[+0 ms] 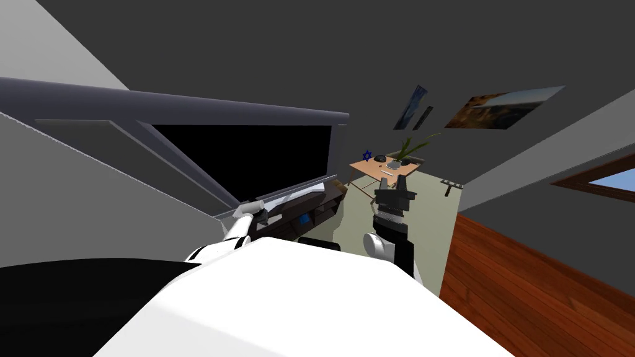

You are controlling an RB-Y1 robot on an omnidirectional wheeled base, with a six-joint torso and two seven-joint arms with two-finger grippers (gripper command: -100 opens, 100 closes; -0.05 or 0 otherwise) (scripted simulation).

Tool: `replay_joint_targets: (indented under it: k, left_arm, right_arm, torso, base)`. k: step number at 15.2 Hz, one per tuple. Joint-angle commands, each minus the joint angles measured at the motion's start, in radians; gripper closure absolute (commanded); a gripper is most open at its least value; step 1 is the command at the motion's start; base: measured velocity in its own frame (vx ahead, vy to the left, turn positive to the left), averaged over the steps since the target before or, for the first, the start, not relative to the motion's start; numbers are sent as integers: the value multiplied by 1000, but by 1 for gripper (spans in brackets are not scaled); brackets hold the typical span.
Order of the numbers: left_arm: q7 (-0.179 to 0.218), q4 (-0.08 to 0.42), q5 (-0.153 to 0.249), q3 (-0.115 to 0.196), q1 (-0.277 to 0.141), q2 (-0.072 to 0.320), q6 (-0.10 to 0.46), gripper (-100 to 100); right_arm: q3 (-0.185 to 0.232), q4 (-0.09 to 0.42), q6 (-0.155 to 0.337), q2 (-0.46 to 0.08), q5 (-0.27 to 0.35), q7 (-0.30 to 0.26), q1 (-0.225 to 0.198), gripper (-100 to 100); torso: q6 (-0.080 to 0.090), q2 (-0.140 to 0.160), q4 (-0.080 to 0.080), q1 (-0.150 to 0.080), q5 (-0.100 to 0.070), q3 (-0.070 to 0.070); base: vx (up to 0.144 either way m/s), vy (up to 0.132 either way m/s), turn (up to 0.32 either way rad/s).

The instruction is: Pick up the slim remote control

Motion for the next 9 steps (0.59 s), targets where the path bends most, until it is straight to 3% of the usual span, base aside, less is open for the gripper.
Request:
replay_joint_targets:
  k: [1, 5, 6, 9]
  left_arm:
    - [-5, 40, 8, 10, -10, -2, 27, -100]
    - [-5, 93, 15, 19, -12, -21, 66, -100]
    - [-8, 96, 14, 17, -24, -8, 48, -100]
    - [-6, 136, 10, 4, -20, -26, -7, -100]
  right_arm:
    - [0, 0, 0, 0, 0, 0, 0, 0]
    - [0, 0, 0, 0, 0, 0, 0, 0]
    - [0, 0, 0, 0, 0, 0, 0, 0]
    - [0, 0, 0, 0, 0, 0, 0, 0]
  torso:
    - [0, 0, 0, 0, 0, 0]
    - [0, -2, 0, 1, 0, -1]
    - [0, -2, -1, 2, 0, -1]
    - [0, 0, 0, -2, 0, 0]
  base:
    - [15, 36, -124]
    - [38, 54, -124]
    - [4, 22, -34]
    - [0, 0, 0]
